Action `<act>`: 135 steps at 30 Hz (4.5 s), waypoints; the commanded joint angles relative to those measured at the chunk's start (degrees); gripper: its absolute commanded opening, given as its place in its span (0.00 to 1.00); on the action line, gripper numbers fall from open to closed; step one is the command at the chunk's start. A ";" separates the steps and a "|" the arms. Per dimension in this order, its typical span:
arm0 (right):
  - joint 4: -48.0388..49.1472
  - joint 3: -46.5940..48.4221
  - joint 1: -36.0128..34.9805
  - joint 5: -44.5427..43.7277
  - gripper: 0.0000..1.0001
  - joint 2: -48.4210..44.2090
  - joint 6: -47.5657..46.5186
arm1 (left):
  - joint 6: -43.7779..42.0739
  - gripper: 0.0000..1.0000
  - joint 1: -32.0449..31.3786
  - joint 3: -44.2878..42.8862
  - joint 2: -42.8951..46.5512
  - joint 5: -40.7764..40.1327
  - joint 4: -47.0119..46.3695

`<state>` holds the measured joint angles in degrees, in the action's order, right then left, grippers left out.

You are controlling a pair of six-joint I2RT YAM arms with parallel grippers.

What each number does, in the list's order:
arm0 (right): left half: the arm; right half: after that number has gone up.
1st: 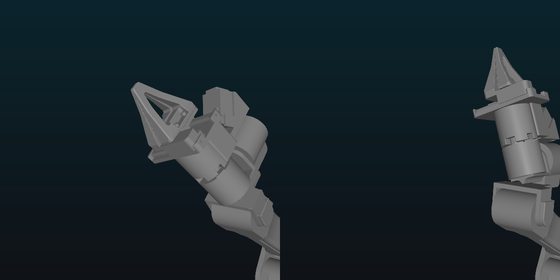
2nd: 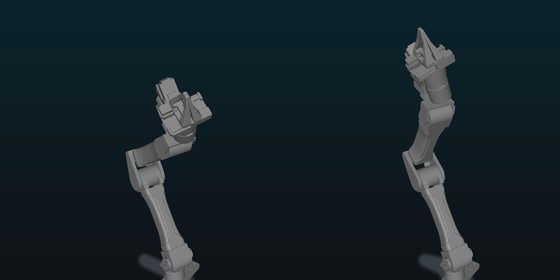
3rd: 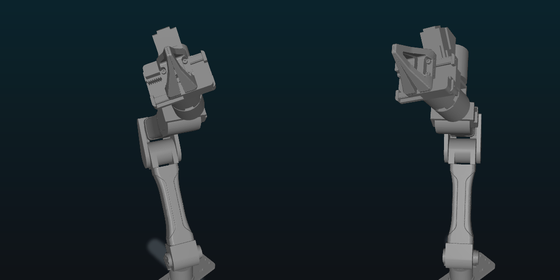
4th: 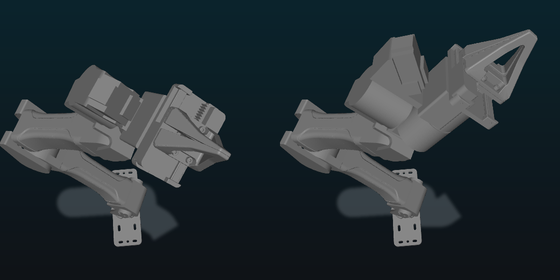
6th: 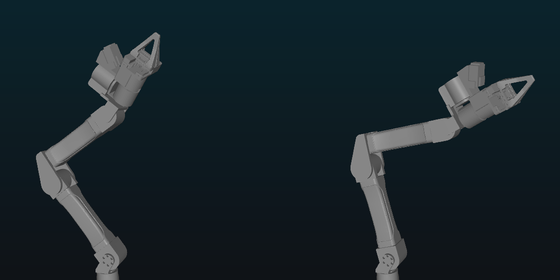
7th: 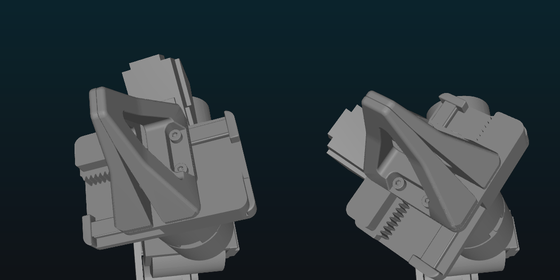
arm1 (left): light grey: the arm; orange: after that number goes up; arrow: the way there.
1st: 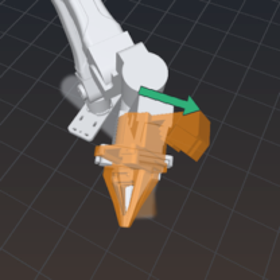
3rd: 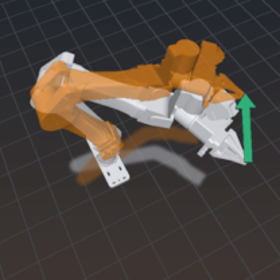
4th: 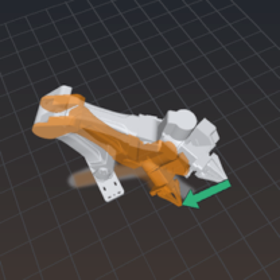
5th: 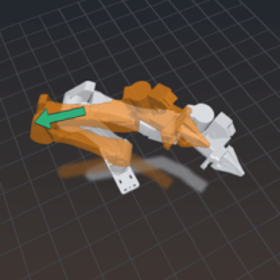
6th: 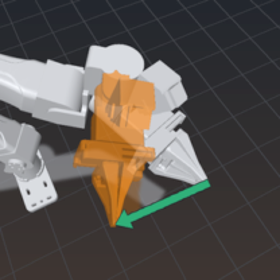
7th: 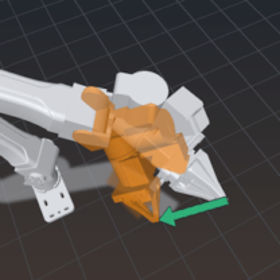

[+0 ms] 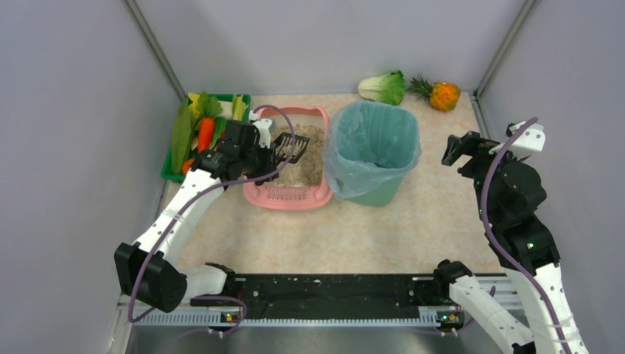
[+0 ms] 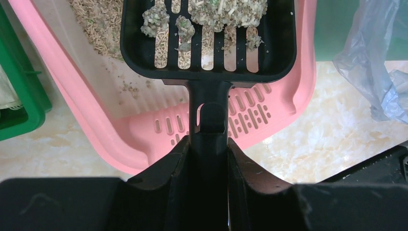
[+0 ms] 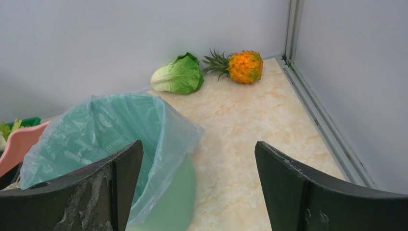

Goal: Clean the litter box

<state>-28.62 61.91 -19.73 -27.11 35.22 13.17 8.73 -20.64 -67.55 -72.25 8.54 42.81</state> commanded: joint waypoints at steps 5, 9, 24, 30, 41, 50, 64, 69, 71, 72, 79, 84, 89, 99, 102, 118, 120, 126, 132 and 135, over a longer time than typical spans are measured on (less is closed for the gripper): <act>3.35 1.07 -0.55 0.41 0.87 1.70 -0.24 | 1.89 0.00 0.43 -3.76 0.43 6.49 -1.69; 3.30 1.04 -0.49 -0.42 0.87 1.38 -0.39 | 2.73 0.00 0.32 1.09 2.82 4.88 -6.81; 2.47 0.38 -0.52 -0.92 0.87 -1.10 -1.01 | -11.82 0.00 -0.02 2.05 8.92 2.88 -11.82; 1.50 0.38 -0.59 -1.82 0.87 -2.26 -1.00 | -16.60 0.00 -0.40 1.64 11.36 0.62 -12.36; 1.37 0.29 -0.51 -1.62 0.87 -2.12 -0.48 | -16.85 0.00 -1.05 4.56 14.62 -0.67 -19.02; 1.38 0.38 -0.57 -1.80 0.87 -2.06 -0.43 | -17.36 0.00 -1.01 -1.98 10.23 0.38 -15.18; 1.01 0.81 -0.50 -2.74 0.87 -2.52 -1.03 | -21.81 0.00 -10.05 -25.87 -3.25 -1.71 0.41; 0.58 1.11 -0.54 -3.24 0.87 -2.85 -1.26 | -22.43 0.00 -13.24 -30.57 -8.18 -2.75 1.58; 0.19 1.19 -0.52 -3.54 0.87 -3.13 -1.25 | -23.15 0.00 -14.86 -32.42 -10.30 -3.96 2.02; 0.02 1.13 -0.50 -3.71 0.87 -3.26 -1.30 | -23.64 0.00 -15.60 -33.38 -11.43 -4.47 2.22; -1.48 1.54 -0.61 -5.16 0.87 -4.49 -2.05 | -29.51 0.00 -22.15 -38.67 -17.84 -12.63 2.35; -2.21 1.86 -0.49 -6.12 0.87 -5.07 -2.64 | -35.96 0.00 -27.17 -40.26 -21.57 -20.31 2.75; -2.34 1.97 -0.54 -7.23 0.87 -5.46 -3.45 | -43.11 0.00 -31.10 -38.74 -23.17 -25.55 0.35; -2.28 2.02 -0.54 -7.95 0.88 -5.52 -4.19 | -62.48 0.00 -36.90 -32.16 -24.03 -38.14 -12.40; -2.38 1.92 -0.53 -8.26 0.88 -5.92 -4.38 | -70.17 0.00 -37.65 -27.63 -23.11 -38.97 -17.53; -2.30 0.81 -0.54 -9.51 0.88 -7.12 -4.99 | -88.76 0.00 -38.53 -17.80 -20.05 -42.20 -30.41; -2.20 0.74 -0.55 -9.49 0.88 -7.18 -4.99 | -89.24 0.00 -38.55 -17.41 -19.51 -42.35 -31.33; -1.88 0.48 -0.51 -9.28 0.88 -7.11 -4.92 | -88.74 0.00 -38.63 -16.86 -17.16 -41.88 -33.80; -1.91 -0.01 -0.53 -9.14 0.89 -7.33 -5.10 | -87.74 0.00 -38.46 -13.39 -13.31 -39.28 -37.16; -1.95 -0.12 -0.56 -8.86 0.89 -7.36 -5.08 | -85.70 0.00 -38.56 -11.93 -11.38 -37.53 -37.76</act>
<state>-31.35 61.91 -19.73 -36.01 28.42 8.78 -79.35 -59.05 -81.25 -88.27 -31.75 10.24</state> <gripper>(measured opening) 0.884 0.327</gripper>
